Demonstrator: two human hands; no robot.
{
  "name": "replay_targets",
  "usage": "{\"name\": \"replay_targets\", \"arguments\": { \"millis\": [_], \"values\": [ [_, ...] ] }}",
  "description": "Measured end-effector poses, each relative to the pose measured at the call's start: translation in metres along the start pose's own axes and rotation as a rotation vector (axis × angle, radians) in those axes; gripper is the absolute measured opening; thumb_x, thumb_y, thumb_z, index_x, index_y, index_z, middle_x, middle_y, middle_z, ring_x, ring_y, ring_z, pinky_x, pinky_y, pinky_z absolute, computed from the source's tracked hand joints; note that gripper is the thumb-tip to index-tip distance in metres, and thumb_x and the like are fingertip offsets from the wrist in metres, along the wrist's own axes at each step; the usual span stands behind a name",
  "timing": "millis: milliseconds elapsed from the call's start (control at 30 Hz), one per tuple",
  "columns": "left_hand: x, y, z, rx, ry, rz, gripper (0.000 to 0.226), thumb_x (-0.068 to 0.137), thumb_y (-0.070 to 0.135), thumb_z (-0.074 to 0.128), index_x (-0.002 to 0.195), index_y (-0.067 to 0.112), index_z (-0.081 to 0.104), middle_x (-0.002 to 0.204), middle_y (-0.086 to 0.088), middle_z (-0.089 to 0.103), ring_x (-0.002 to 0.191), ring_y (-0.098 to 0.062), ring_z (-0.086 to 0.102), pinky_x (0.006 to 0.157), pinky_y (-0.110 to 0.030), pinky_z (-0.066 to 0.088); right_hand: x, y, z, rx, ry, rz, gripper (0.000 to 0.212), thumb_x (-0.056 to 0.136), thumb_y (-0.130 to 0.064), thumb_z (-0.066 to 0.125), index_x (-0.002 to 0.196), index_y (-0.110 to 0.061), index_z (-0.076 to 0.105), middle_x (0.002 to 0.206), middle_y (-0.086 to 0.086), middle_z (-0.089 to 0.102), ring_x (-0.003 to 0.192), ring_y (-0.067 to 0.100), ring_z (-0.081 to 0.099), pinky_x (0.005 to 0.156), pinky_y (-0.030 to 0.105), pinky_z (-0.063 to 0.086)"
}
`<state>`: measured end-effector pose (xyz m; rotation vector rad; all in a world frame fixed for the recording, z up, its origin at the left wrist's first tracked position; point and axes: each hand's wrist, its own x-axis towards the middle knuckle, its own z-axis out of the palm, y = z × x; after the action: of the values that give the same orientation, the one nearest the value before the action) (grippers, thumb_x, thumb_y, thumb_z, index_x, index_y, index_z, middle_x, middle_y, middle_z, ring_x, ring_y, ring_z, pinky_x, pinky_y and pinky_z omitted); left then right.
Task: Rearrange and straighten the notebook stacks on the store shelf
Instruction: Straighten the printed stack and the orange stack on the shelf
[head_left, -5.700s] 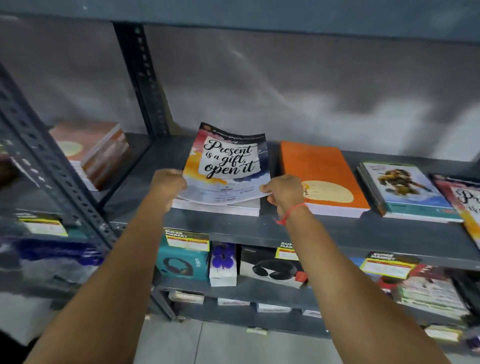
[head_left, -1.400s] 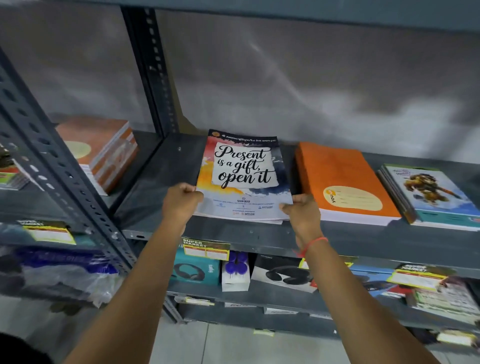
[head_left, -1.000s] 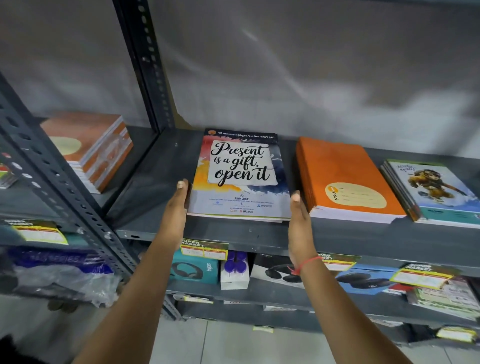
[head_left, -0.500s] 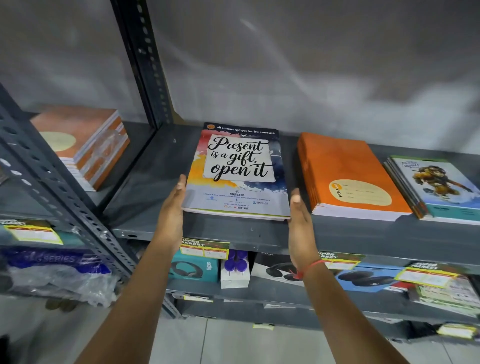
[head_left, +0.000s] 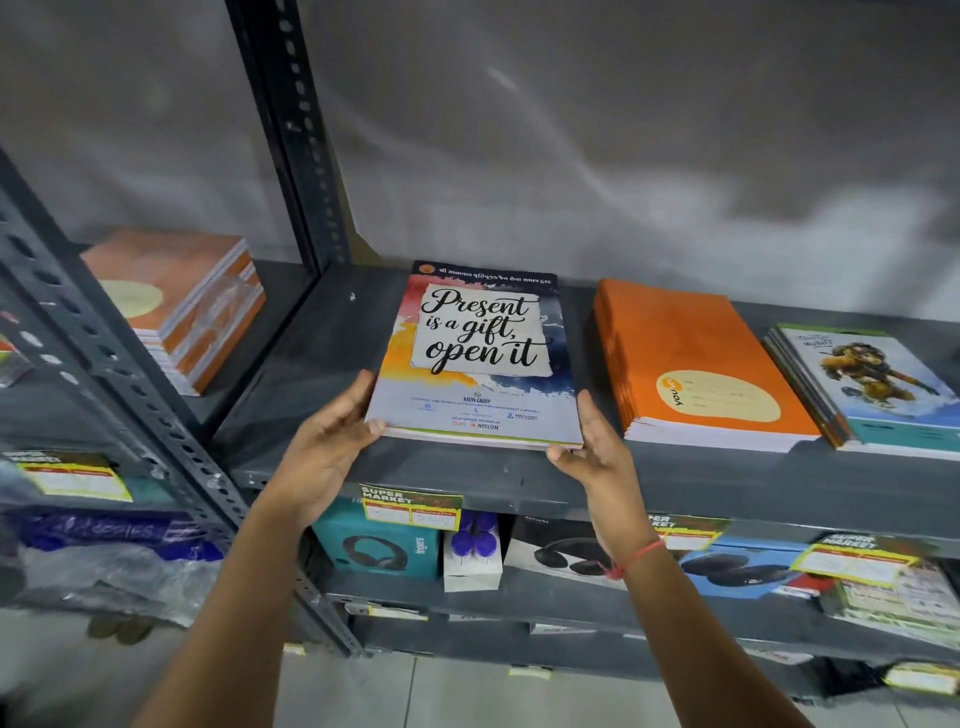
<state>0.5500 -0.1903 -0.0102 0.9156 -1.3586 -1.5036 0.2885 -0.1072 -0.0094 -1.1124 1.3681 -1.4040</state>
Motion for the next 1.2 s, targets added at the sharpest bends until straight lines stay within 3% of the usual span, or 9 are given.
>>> {"name": "replay_targets", "arguments": {
  "millis": [100,233,333,500,600,667,867,1033,1200],
  "values": [
    [0.0,-0.005,-0.007,-0.018,-0.018,-0.025,0.065,0.074,0.001,0.058,0.135,0.011,0.038,0.113,0.017,0.066,0.109,0.003,0.058,0.083,-0.009,0.048,0.0,-0.001,-0.001,0.024,0.006,0.009,0.066,0.084,0.007,0.054,0.141,-0.018,0.032,0.113,-0.032,0.055,0.097,-0.016,0.057,0.08,0.001,0.045],
    [0.006,-0.011,-0.005,-0.039,0.071,-0.025,0.05,0.08,-0.005,0.054,0.126,0.015,0.05,0.105,0.016,0.071,0.101,0.001,0.063,0.08,-0.009,0.05,0.002,0.001,-0.001,0.001,0.02,0.008,0.059,0.086,0.001,0.054,0.14,-0.016,0.035,0.128,-0.021,0.047,0.101,-0.021,0.051,0.082,-0.002,0.041],
    [0.007,-0.013,-0.005,-0.056,0.105,-0.022,0.046,0.082,-0.006,0.053,0.123,0.016,0.052,0.107,0.014,0.069,0.1,0.001,0.063,0.079,-0.009,0.05,0.003,0.002,-0.001,-0.007,0.035,0.018,0.058,0.086,-0.001,0.056,0.139,-0.016,0.037,0.133,-0.016,0.044,0.108,-0.014,0.048,0.08,-0.004,0.04],
    [0.006,-0.013,-0.006,-0.073,0.086,-0.01,0.048,0.083,-0.003,0.052,0.127,0.014,0.049,0.121,0.007,0.062,0.11,-0.002,0.057,0.083,-0.009,0.049,0.004,0.003,-0.007,0.056,0.019,0.032,0.052,0.087,0.0,0.052,0.137,-0.014,0.041,0.132,-0.014,0.051,0.112,-0.008,0.053,0.092,0.009,0.041],
    [0.006,-0.012,-0.002,-0.068,0.109,0.003,0.044,0.082,0.0,0.054,0.123,0.016,0.054,0.124,0.009,0.059,0.113,-0.001,0.053,0.086,-0.008,0.047,0.005,0.003,-0.005,0.035,0.025,0.025,0.053,0.088,0.003,0.051,0.137,-0.013,0.04,0.125,-0.023,0.048,0.099,-0.021,0.053,0.08,-0.002,0.042],
    [0.006,-0.01,0.001,-0.042,0.117,0.006,0.04,0.078,0.005,0.059,0.112,0.027,0.061,0.116,0.017,0.064,0.112,0.002,0.055,0.088,-0.007,0.046,0.006,0.004,-0.002,0.017,0.056,0.014,0.051,0.089,-0.001,0.052,0.137,-0.014,0.04,0.131,-0.018,0.043,0.108,-0.017,0.048,0.08,-0.005,0.039],
    [0.004,-0.008,-0.001,-0.032,0.097,0.012,0.037,0.075,0.012,0.06,0.105,0.034,0.065,0.109,0.024,0.067,0.113,0.003,0.054,0.092,-0.009,0.044,0.005,0.003,-0.003,0.047,0.043,0.011,0.053,0.087,0.005,0.05,0.137,-0.011,0.039,0.132,-0.007,0.049,0.11,-0.001,0.053,0.083,0.0,0.043],
    [0.002,-0.005,0.001,-0.025,0.087,0.026,0.038,0.07,0.02,0.062,0.103,0.038,0.066,0.118,0.021,0.061,0.117,0.002,0.051,0.093,-0.008,0.042,0.004,0.004,-0.001,-0.002,0.048,0.015,0.054,0.089,0.004,0.048,0.138,-0.016,0.038,0.129,-0.016,0.047,0.109,-0.01,0.048,0.085,-0.003,0.038],
    [0.004,-0.009,0.004,0.01,0.115,0.039,0.037,0.079,0.013,0.059,0.106,0.037,0.064,0.108,0.031,0.063,0.109,0.014,0.052,0.087,-0.002,0.042,0.002,0.001,0.001,-0.04,0.079,0.022,0.052,0.09,-0.003,0.05,0.138,-0.02,0.039,0.138,-0.009,0.047,0.124,0.003,0.044,0.106,0.019,0.031]
  ]
}}
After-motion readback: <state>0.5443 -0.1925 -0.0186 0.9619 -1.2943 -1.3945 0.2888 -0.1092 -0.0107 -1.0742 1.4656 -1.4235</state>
